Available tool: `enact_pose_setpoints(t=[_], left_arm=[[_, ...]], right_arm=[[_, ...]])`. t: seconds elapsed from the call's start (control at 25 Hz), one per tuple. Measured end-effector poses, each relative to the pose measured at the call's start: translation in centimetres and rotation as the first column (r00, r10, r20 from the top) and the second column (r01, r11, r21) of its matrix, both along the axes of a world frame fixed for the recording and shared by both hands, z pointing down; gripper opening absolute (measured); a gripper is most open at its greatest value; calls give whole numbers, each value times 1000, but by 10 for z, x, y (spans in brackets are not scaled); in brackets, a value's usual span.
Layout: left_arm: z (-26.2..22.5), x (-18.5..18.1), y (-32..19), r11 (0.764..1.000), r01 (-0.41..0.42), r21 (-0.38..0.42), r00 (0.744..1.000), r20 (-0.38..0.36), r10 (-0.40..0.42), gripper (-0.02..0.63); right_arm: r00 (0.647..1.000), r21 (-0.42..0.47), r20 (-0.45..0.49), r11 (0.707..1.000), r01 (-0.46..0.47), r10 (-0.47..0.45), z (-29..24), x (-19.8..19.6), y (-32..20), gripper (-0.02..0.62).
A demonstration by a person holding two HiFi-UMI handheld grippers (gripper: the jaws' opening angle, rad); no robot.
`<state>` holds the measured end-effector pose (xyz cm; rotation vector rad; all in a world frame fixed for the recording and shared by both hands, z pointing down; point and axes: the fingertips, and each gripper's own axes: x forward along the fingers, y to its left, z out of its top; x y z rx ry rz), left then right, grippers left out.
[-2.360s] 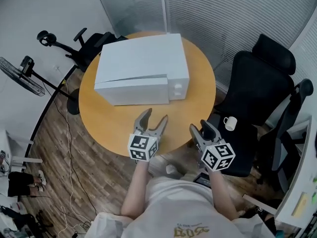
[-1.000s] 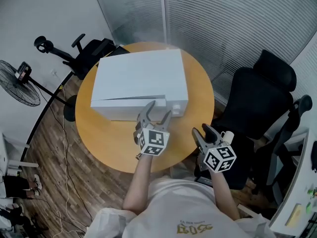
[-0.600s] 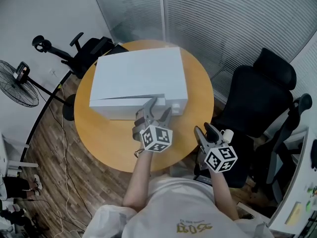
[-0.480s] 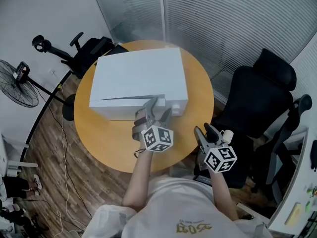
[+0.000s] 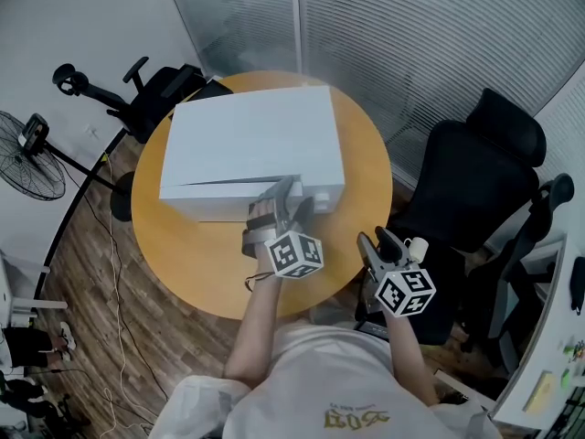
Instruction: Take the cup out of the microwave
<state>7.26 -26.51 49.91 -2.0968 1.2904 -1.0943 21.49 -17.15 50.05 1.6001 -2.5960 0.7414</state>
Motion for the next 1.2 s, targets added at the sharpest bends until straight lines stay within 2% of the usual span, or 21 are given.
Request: enact_pose_setpoints(t=[0.24,1.2], left_arm=[[0,0,1,1000,-8,-3,1000,-20,7,290],[2,2,29,999,-44,22,998,-37,44,282]], right_arm=[[999,-20,34,1000,1,-1,7,-2,-2,198],[1000,-30,-13,999,26,-26,11,-10,19,196]])
